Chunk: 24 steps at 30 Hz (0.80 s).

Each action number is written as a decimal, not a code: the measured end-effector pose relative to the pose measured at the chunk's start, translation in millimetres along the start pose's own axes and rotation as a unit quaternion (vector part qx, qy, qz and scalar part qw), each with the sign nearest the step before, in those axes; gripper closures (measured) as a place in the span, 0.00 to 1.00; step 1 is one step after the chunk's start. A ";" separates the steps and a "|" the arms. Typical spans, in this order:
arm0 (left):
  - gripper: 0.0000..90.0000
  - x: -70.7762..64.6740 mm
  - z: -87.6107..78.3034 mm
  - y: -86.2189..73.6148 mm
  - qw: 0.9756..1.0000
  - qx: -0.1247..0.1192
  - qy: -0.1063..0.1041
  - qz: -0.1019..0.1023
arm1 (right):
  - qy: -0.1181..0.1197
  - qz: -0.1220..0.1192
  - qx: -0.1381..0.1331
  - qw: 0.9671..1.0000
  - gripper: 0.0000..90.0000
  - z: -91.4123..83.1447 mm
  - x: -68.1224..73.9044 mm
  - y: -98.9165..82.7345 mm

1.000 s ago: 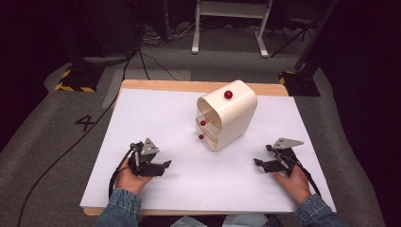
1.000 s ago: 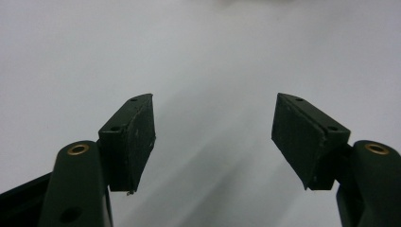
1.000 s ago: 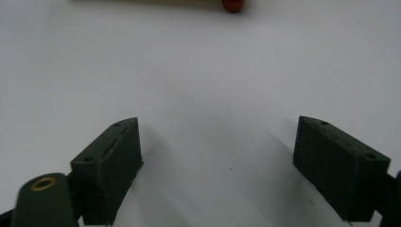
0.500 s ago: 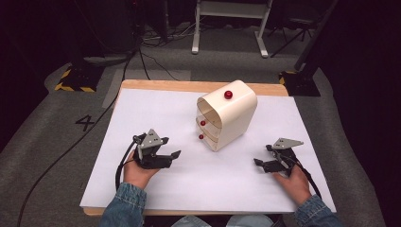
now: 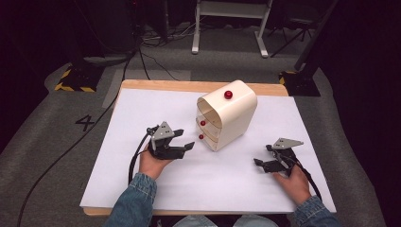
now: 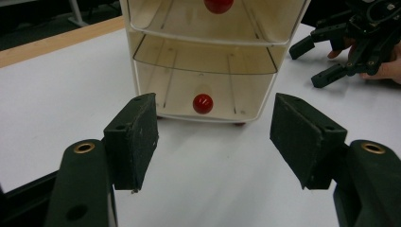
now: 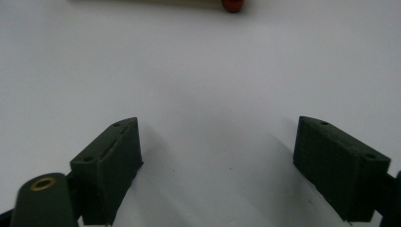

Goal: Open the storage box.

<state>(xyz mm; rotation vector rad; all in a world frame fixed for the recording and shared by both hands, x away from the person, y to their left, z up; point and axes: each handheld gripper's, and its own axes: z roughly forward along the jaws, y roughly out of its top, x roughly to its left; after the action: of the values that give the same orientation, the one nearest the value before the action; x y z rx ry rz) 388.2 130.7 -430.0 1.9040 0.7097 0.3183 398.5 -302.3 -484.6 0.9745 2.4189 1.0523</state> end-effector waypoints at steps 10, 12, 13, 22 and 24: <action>0.42 2.7 35.4 -4.1 1.000 0.004 -0.014 -0.004 | -0.002 0.000 0.001 1.000 0.17 0.0 0.2 0.0; 0.45 5.2 40.8 -5.9 1.000 0.002 -0.016 -0.015 | -0.003 0.000 0.001 1.000 0.17 0.0 0.3 0.0; 0.48 5.2 40.8 -5.9 1.000 0.002 -0.016 -0.015 | -0.003 -0.001 0.001 1.000 0.17 0.0 0.4 0.0; 0.66 11.2 60.2 -14.5 1.000 0.016 -0.020 -0.009 | -0.005 -0.004 -0.001 1.000 0.17 -0.3 1.1 -0.1; 0.74 9.4 62.1 -14.8 1.000 0.024 -0.018 0.000 | -0.005 -0.004 -0.001 1.000 0.17 -0.3 1.1 -0.1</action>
<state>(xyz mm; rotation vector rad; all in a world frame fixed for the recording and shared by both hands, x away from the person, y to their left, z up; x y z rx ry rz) 422.7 94.8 -471.0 1.9514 0.6977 0.2682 397.5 -301.7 -484.5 0.9674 2.4117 1.0435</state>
